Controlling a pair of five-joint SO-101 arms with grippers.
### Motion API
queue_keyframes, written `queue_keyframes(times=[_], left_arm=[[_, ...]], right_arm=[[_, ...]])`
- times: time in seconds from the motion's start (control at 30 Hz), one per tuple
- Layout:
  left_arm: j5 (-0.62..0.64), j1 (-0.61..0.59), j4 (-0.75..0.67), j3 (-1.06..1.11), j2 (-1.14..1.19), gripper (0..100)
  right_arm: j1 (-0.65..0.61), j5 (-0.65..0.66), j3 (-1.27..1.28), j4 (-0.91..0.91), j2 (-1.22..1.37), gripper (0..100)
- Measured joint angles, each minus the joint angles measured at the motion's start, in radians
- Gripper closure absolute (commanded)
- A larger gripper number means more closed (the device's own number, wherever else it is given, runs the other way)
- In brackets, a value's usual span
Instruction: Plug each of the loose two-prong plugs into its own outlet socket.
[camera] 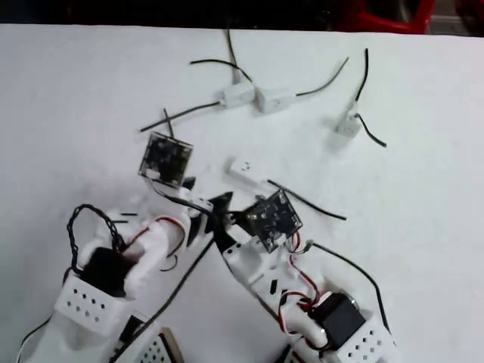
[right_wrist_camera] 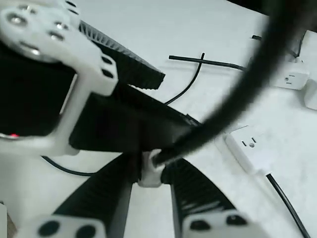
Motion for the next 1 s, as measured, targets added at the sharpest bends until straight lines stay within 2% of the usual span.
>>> queue_keyframes(times=[0.2, 0.27, 0.43, 0.57, 0.67, 0.8, 1.0], left_arm=[[-0.048, 0.005, 0.0, -0.002, 0.0, 75], [-0.051, -0.015, 0.0, -0.002, 0.0, 75], [-0.077, -0.146, 0.0, -0.002, 0.0, 75], [-0.183, -0.196, 0.0, -0.002, 0.0, 75], [-0.253, -0.199, 0.002, -0.008, 0.0, 72], [-0.302, -0.199, 0.002, -0.057, 0.017, 69], [-0.373, -0.199, 0.002, -0.253, 0.295, 69]], right_arm=[[0.0, 0.0, 0.0, 0.0, 0.0, 98.1], [0.034, 0.0, 0.0, 0.0, 0.0, 98.1], [0.201, -0.011, 0.0, -0.038, -0.002, 98.1], [0.356, -0.051, 0.015, -0.101, -0.002, 98.1], [0.474, -0.12, 0.052, -0.169, 0.0, 98.1], [0.585, -0.149, 0.094, -0.255, 0.0, 98.1], [0.741, -0.199, 0.095, -0.29, 0.0, 98.1]])
